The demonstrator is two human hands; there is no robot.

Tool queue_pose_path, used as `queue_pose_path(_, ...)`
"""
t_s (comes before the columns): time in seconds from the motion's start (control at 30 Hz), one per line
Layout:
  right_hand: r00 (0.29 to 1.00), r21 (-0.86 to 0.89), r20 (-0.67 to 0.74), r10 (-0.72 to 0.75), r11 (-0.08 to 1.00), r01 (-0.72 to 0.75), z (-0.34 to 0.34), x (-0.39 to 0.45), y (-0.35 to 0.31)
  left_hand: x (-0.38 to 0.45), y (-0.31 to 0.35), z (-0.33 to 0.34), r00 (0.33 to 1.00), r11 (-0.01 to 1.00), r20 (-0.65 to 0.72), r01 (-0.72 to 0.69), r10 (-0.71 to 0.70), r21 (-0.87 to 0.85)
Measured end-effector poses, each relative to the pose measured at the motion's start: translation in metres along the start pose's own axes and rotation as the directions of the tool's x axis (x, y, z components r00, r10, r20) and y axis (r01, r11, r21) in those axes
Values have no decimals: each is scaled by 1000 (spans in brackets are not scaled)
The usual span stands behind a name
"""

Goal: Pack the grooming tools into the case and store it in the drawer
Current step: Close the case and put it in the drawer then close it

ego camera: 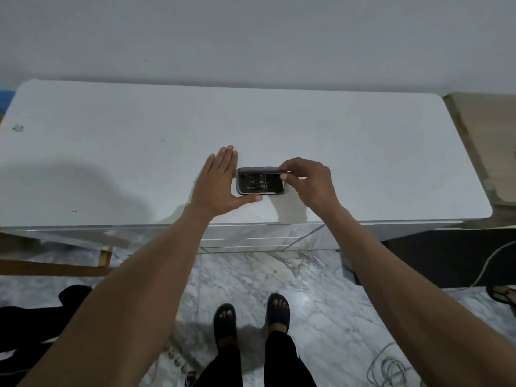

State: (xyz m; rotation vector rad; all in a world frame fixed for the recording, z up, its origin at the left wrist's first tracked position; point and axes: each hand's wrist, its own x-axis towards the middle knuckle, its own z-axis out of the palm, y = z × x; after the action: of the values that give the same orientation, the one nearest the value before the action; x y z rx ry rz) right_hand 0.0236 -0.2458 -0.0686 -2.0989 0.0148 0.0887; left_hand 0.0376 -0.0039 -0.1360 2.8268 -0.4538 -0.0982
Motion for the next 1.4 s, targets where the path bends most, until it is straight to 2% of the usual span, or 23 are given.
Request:
queue_pose_path(0.1,1000,-60,3,4,998,-4,7,-15,9,-4,0,1,1000,1000,-10,-8,8,-19)
queue_pose_path(0.23,998,-248,-30,-63,967,54,19,-25,19,-12,2,1,1000,997,-18,3,-4,-72)
queue_pose_path(0.43,987,-331,-59,-146,936,119,30,-23,3,-21,15,4,983,958,-148,65,-110,-280)
queue_pose_path(0.6,991,-507,-26,-128,856,97,54,-23,15,-28,19,12,979,987,-203,-7,-26,-161)
queue_pose_path(0.77,990,-534,-68,-124,843,69,60,-29,13,-26,17,17,981,996,-192,-6,-11,-91)
queue_pose_path(0.9,993,-576,-27,-115,814,79,57,-29,5,-26,18,14,990,994,-140,-14,-1,-110)
queue_pose_path(1.03,989,-623,65,-132,769,144,49,-40,-7,-45,25,7,1000,974,-31,-5,-2,-228)
queue_pose_path(1.1,986,-639,53,-161,753,158,44,-54,-9,-66,26,6,997,968,-67,-45,29,-246)
queue_pose_path(1.3,988,-661,8,-156,741,123,40,-108,-5,-137,28,13,959,972,-236,-193,157,-135)
queue_pose_path(1.4,981,-657,28,-192,736,163,44,-130,3,-167,28,24,950,969,-265,-207,166,-137)
